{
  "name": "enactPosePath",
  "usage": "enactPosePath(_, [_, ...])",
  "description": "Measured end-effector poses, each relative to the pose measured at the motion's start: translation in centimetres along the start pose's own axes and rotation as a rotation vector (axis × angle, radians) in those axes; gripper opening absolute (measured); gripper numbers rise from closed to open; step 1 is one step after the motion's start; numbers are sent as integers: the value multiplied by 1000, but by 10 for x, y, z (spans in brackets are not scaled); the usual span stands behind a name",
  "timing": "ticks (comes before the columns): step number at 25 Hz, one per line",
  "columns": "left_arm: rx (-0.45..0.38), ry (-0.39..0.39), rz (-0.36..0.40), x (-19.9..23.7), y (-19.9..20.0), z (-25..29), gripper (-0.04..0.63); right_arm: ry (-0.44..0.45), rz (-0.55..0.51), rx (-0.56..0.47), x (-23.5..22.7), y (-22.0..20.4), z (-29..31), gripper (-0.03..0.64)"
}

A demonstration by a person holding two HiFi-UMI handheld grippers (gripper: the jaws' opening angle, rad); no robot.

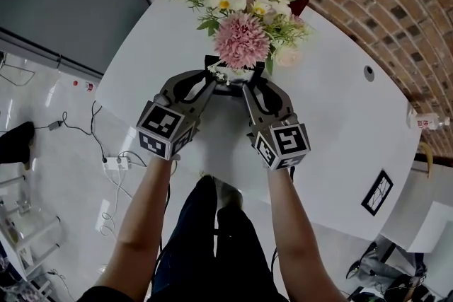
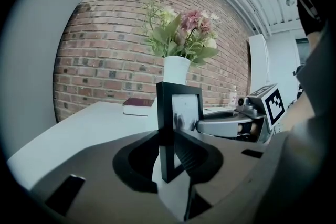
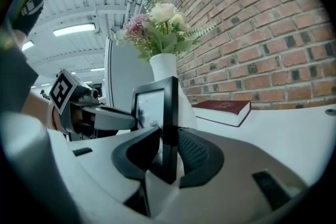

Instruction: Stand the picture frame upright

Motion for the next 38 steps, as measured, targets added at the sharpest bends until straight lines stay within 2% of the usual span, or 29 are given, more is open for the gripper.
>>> enactPosePath(8, [-17,3,12,3,3,5,97,-36,1,-9,-1,1,3,117])
enactPosePath(26, [-41,42,26,-2,0,3,107,-36,46,-5,-2,-6,0,140])
enactPosePath(33, [-46,97,18,-3,-4,-4,107,-42,55,2,-4,-8,-7,140])
enactPosePath(38, [-49,156,-16,-1,-8,-15,107,-52,52,22,-2,-12,-14,140])
Point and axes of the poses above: the fingertips, and each gripper's own axes: z forward along the fingers, x to its left, y out of its top, the point moved 9 cm from there along -z, backward along the fingers, and after that the axes turned 7 degrees about x, right-handed, at the moved point
